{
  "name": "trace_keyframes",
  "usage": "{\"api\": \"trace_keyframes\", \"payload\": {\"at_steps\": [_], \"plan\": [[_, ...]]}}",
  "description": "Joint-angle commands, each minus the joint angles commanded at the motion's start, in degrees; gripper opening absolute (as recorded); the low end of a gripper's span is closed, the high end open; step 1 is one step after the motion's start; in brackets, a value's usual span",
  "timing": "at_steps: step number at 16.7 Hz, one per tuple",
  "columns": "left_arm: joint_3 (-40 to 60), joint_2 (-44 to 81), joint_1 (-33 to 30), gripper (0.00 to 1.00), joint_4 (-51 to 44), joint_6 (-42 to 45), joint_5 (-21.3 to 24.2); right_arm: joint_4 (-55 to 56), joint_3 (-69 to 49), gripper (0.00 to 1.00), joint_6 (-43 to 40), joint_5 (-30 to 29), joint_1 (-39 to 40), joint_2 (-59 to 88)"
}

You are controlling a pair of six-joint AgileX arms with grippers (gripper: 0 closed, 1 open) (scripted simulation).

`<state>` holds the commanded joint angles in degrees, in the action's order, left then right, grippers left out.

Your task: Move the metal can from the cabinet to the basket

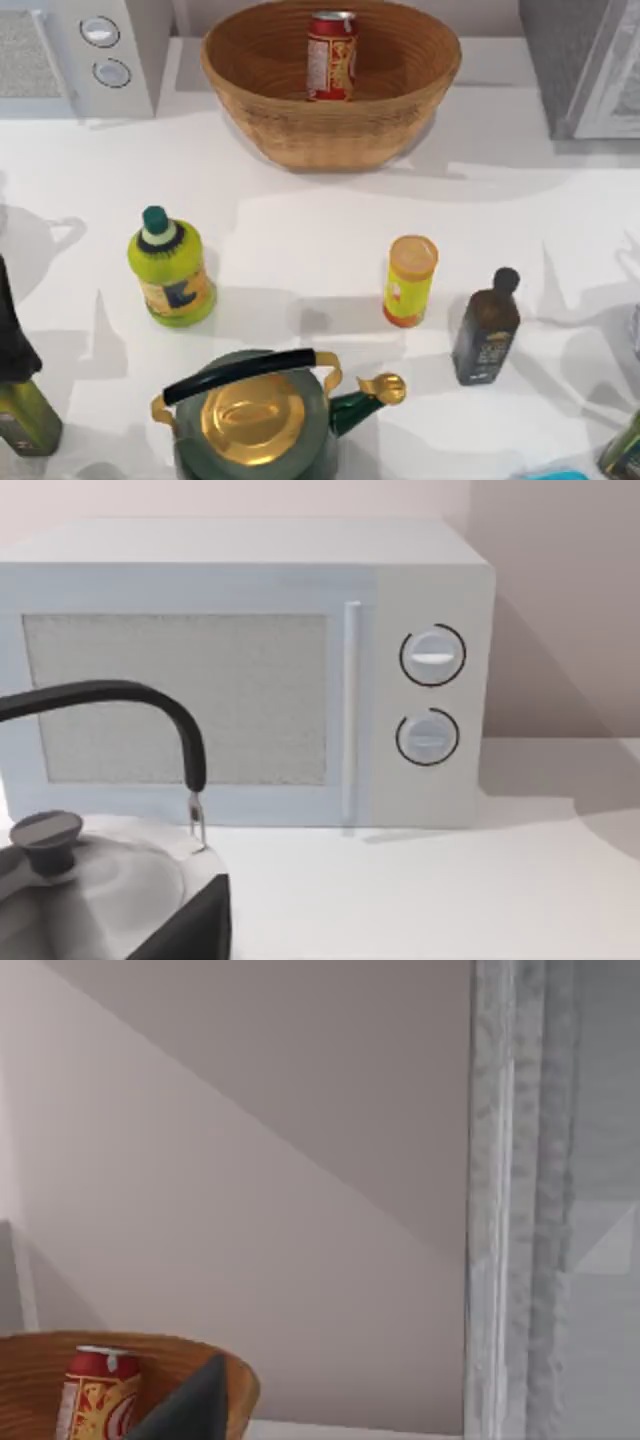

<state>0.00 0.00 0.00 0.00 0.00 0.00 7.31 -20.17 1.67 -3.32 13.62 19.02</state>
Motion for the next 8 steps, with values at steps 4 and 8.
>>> {"api": "trace_keyframes", "payload": {"at_steps": [4,8], "plan": [[0.00,0.00,0.00,1.00,0.00,0.00,0.00,-4.84,14.94,1.00,-0.99,2.58,-8.82,-14.13],[0.00,0.00,0.00,1.00,0.00,0.00,0.00,-7.31,20.17,1.00,-1.67,3.32,-13.62,-19.02]]}}
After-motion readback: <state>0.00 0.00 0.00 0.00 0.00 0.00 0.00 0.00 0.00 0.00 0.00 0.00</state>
